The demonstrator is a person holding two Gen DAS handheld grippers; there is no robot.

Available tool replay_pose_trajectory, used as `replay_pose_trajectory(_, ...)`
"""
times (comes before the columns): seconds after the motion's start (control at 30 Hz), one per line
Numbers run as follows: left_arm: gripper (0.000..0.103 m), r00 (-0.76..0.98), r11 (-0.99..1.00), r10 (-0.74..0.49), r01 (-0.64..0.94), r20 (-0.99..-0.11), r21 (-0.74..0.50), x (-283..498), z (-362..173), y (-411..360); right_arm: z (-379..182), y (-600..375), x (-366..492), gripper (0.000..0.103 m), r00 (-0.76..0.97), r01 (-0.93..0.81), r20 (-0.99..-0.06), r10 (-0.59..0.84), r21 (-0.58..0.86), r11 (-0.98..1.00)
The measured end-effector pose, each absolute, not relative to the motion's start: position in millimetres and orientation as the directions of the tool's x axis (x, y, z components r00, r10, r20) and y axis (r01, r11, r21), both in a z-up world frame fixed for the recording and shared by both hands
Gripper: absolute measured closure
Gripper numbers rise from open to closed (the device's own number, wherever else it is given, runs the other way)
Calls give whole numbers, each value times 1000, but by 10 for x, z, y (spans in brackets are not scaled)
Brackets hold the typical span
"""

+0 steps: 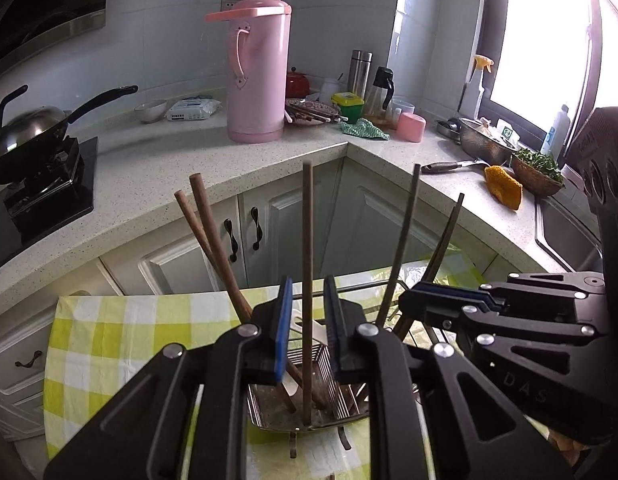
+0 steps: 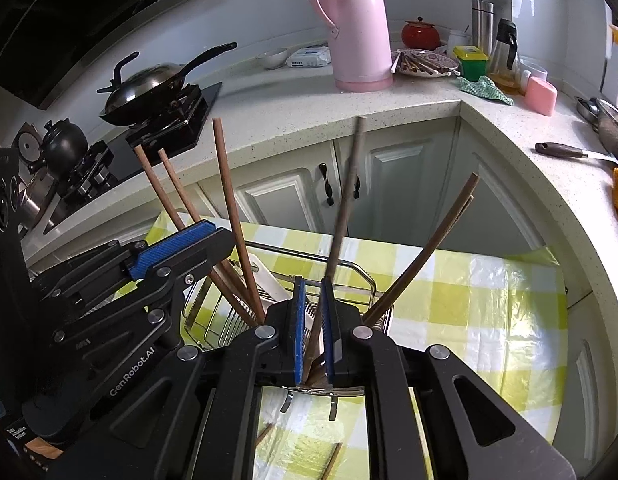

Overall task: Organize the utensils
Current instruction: 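Open the left tool to release the chopstick while the right tool releases its chopstick, then grasp a wooden chopstick on the cloth with the left tool while the right tool grasps another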

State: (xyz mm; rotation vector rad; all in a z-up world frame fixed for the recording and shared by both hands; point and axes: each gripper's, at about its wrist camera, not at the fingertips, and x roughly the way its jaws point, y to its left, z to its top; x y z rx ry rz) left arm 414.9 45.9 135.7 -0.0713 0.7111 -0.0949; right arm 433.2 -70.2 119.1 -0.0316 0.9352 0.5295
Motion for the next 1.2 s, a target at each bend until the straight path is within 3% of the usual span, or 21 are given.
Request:
replay_pose_trajectory(0.1,86,763,993,-110,59,-636,-102,4095,1405,494,1252,-780,4322,86,513,-433,-750,416,192,881)
replay_pose_trajectory(0.33,86,787,990,-134,76,-603,-121,3753,1504,550,1405,-1067,4058,49,605,-411,-687,403,164,897)
replay_pose_trajectory(0.5,83,780,985,-164,97,-604,-143,3300,1345,596,1217,-1391,3545,38,666,-382,-642,379,142,913)
replay_pose_trajectory(0.87,81,622,983,-185,107,-761,-152,2304,125,489,-156,-1778,2464,38,569,-261,-751,335,221,940)
replay_pose_trajectory(1.2,81,517,983,-179,133,-837,-128,2146,-447,262,-489,-1646,2178,38,516,-274,-790,332,215,937)
